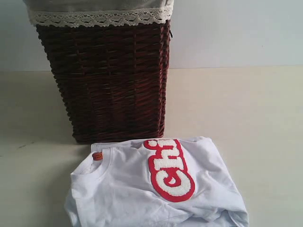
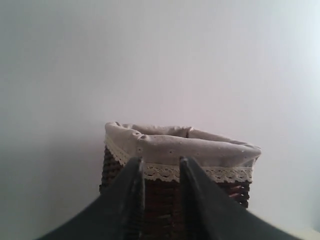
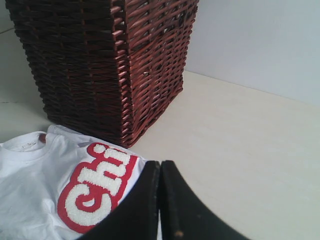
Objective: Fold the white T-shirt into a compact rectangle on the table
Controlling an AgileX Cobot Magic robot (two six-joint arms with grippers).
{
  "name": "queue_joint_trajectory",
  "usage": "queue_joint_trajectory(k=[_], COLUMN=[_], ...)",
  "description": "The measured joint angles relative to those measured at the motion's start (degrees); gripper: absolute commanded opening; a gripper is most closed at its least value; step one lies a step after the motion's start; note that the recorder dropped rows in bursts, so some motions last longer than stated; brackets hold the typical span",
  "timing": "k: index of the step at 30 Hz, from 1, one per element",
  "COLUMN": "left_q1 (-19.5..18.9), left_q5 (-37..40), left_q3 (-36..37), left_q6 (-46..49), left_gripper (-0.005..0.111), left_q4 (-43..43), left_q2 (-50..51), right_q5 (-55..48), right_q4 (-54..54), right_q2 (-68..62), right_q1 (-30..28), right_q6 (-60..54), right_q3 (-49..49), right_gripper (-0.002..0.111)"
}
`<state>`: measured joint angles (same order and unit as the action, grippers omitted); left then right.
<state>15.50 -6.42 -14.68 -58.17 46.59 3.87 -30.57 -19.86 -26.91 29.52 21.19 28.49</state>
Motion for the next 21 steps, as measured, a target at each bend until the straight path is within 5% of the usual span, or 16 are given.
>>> queue_joint_trajectory(k=[14,21], left_q1=[0.0,0.0], left_q5=[15.2,17.1], left_q3=[0.6,7.2], left_q6=[49.7,54.3], left_gripper=[0.027,0.027], left_q4=[-41.6,-46.9], left_q2=[-0.3,-0.3], right_q5=[0.0,0.0], right_q4=[0.0,0.0], right_q2=[0.0,0.0], right_q1=[0.0,0.0], right_q6=[0.0,0.0], right_q3=[0.0,0.0], right_gripper=[0.0,0.0])
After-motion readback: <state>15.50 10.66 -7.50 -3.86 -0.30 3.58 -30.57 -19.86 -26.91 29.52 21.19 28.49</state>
